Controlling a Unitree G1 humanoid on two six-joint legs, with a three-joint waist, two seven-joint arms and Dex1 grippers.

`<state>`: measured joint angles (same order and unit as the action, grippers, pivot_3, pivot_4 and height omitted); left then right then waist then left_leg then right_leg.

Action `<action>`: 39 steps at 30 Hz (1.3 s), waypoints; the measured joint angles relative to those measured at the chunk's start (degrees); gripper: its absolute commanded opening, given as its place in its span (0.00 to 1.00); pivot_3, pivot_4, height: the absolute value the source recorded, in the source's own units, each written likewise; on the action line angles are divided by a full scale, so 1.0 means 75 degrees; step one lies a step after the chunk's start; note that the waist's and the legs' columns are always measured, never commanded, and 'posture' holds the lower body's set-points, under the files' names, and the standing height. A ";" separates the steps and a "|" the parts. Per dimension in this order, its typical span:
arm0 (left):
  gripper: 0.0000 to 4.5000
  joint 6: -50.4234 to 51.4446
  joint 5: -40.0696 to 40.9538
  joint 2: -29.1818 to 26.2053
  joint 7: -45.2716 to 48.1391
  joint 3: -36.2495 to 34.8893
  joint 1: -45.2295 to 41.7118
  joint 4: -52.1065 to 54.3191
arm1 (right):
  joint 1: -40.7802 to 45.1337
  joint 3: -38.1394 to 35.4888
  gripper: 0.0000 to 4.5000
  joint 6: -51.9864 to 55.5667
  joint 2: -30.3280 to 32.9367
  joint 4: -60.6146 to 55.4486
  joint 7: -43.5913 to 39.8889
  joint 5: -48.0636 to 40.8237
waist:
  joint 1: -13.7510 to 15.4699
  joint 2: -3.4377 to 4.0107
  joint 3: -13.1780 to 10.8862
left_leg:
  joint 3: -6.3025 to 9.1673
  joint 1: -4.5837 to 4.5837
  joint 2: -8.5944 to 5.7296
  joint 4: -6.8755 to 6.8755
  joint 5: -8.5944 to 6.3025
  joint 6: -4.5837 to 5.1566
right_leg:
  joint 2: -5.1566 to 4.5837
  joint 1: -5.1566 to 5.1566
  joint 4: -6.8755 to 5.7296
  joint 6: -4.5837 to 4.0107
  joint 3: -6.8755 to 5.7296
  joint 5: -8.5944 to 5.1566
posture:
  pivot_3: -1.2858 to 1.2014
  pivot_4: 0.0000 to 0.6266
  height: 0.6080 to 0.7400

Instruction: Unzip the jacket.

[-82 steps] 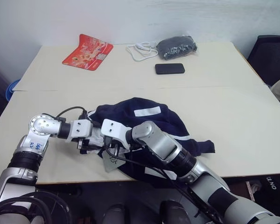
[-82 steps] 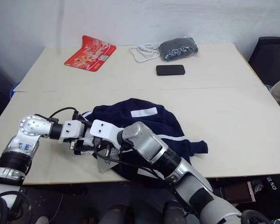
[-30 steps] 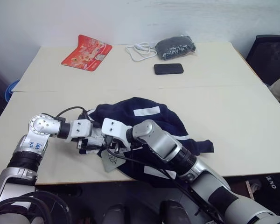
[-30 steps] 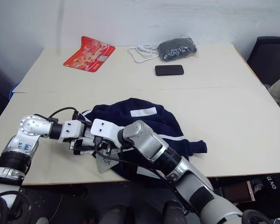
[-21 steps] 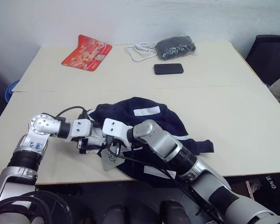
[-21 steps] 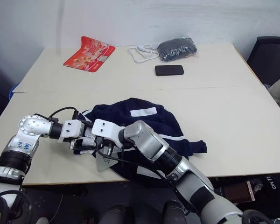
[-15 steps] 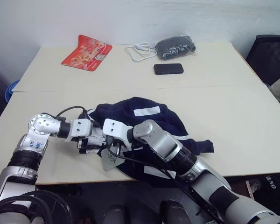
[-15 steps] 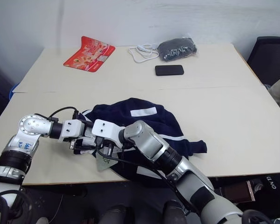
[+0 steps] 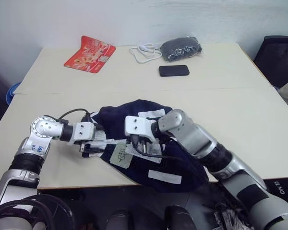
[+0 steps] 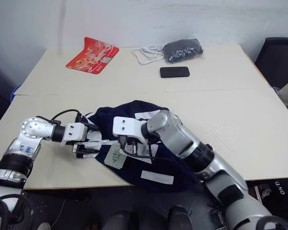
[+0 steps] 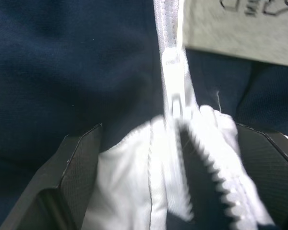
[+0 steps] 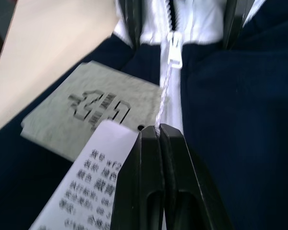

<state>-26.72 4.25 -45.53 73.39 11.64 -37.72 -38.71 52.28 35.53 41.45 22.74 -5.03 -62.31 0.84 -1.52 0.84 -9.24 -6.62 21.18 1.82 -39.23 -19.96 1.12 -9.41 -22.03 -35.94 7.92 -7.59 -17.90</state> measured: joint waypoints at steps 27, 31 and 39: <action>0.97 -0.0528 -0.0060 0.0273 -0.0148 0.0141 -0.0356 -0.0669 | -0.1884 -0.2181 0.01 -0.1498 0.4621 0.0091 -0.0723 -0.0099 | 0.0186 0.0008 -0.0003 | -0.0002 -0.0013 -0.0001 0.0013 0.0010 0.0006 | -0.0021 0.0012 0.0050 0.0006 -0.0006 0.0003 | 0.52 0.24 1.00; 0.97 -0.0548 -0.0106 0.0273 -0.0149 0.0147 -0.0376 -0.0671 | -0.2182 -0.2456 0.01 -0.2369 0.4976 0.0942 -0.0510 0.0192 | 0.0185 0.0015 -0.0005 | -0.0006 -0.0014 0.0001 0.0013 0.0010 0.0005 | -0.0022 0.0011 0.0050 0.0006 -0.0004 0.0003 | 0.52 0.24 1.00; 0.97 -0.0604 -0.0183 0.0272 -0.0163 0.0150 -0.0391 -0.0682 | -0.1211 -0.2650 0.01 -0.4167 0.5034 0.4330 0.0292 0.1020 | 0.0165 0.0059 -0.0011 | -0.0018 -0.0015 -0.0002 0.0015 0.0016 0.0008 | -0.0022 0.0006 0.0048 0.0007 0.0003 0.0004 | 0.52 0.24 1.00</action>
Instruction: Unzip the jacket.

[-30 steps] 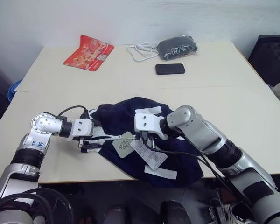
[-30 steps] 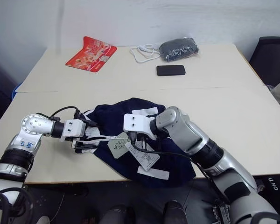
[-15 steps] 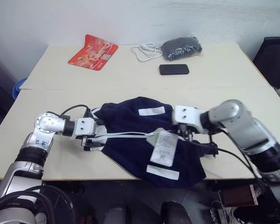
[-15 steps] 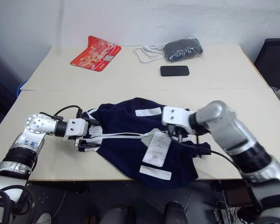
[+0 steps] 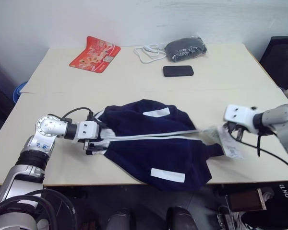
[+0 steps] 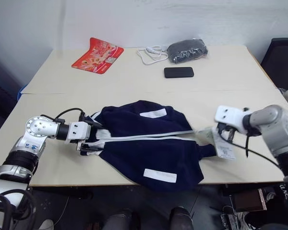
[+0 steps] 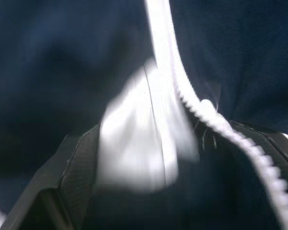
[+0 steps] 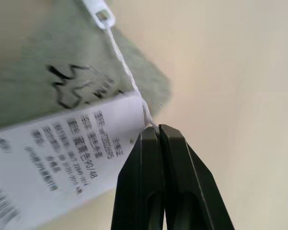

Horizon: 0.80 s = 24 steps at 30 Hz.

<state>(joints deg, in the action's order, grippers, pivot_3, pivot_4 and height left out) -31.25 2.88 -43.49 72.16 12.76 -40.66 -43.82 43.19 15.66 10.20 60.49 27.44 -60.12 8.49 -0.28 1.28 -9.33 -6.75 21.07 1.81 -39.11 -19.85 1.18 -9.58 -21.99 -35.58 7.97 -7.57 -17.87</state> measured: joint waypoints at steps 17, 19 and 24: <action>1.00 0.3305 0.0835 -0.0156 0.0396 -0.0766 0.0578 0.1336 | 0.0917 -0.0809 0.61 -0.1110 -0.1094 0.1903 -0.1963 -0.1025 | -0.0038 -0.0080 -0.0091 | 0.0002 0.0073 -0.0009 0.0004 0.0008 0.0010 | 0.0003 -0.0046 -0.0015 0.0014 -0.0012 0.0007 | 0.52 0.24 1.00; 1.00 0.4260 0.1244 -0.0525 0.0603 -0.1024 0.0914 0.2082 | 0.0799 -0.1038 0.76 -0.1032 -0.0847 0.1712 -0.2704 -0.1431 | -0.0088 -0.0114 -0.0160 | 0.0008 0.0112 -0.0009 -0.0003 0.0009 0.0010 | 0.0004 -0.0077 -0.0014 0.0018 -0.0016 0.0009 | 0.52 0.24 1.00; 1.00 0.6472 0.2481 -0.1962 0.1004 -0.2321 0.1778 0.3990 | 0.0830 -0.1660 1.00 -0.0082 0.0031 0.1558 -0.3687 -0.2631 | -0.0183 -0.0138 -0.0267 | 0.0028 0.0155 -0.0009 0.0001 0.0007 0.0008 | 0.0005 -0.0103 0.0005 0.0018 -0.0039 0.0009 | 0.52 0.24 1.00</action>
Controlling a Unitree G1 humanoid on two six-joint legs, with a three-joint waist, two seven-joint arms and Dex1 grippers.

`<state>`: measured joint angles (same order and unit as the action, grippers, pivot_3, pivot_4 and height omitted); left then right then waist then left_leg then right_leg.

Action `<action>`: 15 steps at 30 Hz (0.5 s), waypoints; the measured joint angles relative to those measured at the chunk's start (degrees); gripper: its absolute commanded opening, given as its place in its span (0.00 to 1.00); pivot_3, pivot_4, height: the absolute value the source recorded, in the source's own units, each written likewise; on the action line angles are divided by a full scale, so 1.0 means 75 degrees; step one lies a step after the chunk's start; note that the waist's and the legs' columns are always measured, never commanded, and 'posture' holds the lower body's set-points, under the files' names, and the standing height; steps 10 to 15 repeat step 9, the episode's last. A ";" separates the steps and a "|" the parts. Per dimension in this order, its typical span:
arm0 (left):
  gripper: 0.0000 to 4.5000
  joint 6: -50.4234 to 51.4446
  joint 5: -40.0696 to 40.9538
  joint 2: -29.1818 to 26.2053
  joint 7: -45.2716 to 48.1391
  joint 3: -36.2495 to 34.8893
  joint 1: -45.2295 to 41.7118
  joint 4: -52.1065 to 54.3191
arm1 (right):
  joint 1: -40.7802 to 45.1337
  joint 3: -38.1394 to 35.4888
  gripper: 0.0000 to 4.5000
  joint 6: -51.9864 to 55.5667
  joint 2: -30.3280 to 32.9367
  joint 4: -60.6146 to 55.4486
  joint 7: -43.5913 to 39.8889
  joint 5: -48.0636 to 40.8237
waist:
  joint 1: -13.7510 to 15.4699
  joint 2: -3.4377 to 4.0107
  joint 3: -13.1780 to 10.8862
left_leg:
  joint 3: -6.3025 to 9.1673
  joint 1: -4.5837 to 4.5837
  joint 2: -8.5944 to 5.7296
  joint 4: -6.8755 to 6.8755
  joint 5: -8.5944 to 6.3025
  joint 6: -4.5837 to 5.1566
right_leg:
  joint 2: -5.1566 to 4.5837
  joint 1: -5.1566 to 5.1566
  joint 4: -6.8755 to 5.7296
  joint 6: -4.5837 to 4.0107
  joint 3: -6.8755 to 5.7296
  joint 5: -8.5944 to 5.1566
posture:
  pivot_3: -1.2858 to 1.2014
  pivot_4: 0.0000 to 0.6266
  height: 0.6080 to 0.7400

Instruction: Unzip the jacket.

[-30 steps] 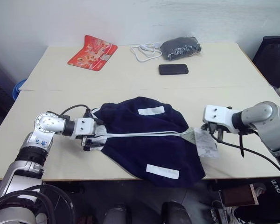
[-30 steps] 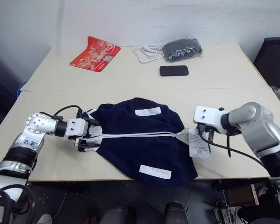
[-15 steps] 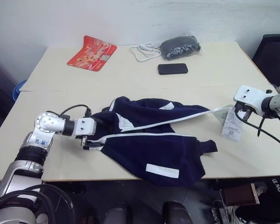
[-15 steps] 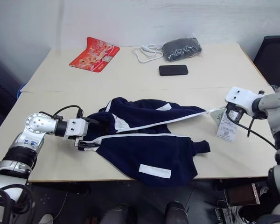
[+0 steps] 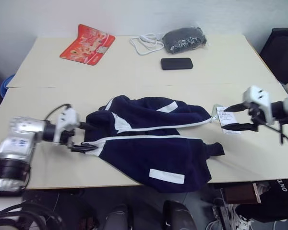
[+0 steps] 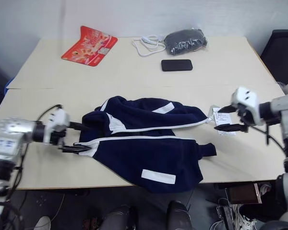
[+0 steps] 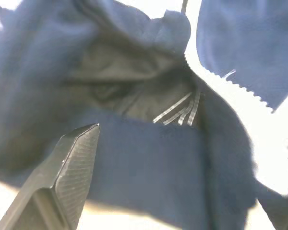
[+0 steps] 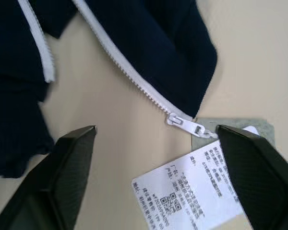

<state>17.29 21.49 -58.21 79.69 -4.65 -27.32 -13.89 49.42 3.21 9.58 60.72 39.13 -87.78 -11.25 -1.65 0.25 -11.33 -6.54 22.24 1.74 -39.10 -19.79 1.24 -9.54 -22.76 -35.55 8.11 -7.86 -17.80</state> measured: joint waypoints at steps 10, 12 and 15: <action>1.00 0.1599 0.1114 -0.1704 0.0535 -0.2137 0.1199 0.1511 | -0.0333 0.0196 1.00 0.0965 0.1294 -0.0542 -0.0035 -0.2057 | -0.0016 -0.0018 -0.0051 | -0.0049 -0.0015 0.0002 -0.0003 0.0005 -0.0009 | 0.0004 0.0001 -0.0006 0.0003 0.0017 0.0002 | 0.52 0.24 1.00; 1.00 0.1599 0.1114 -0.1704 0.0535 -0.2137 0.1199 0.1511 | -0.0333 0.0196 1.00 0.0965 0.1294 -0.0542 -0.0035 -0.2057 | -0.0016 -0.0018 -0.0051 | -0.0049 -0.0015 0.0002 -0.0003 0.0005 -0.0009 | 0.0004 0.0001 -0.0006 0.0003 0.0017 0.0002 | 0.52 0.24 1.00; 1.00 0.1599 0.1114 -0.1704 0.0535 -0.2137 0.1199 0.1511 | -0.0333 0.0196 1.00 0.0965 0.1294 -0.0542 -0.0035 -0.2057 | -0.0016 -0.0018 -0.0051 | -0.0049 -0.0015 0.0002 -0.0003 0.0005 -0.0009 | 0.0004 0.0001 -0.0006 0.0003 0.0017 0.0002 | 0.52 0.24 1.00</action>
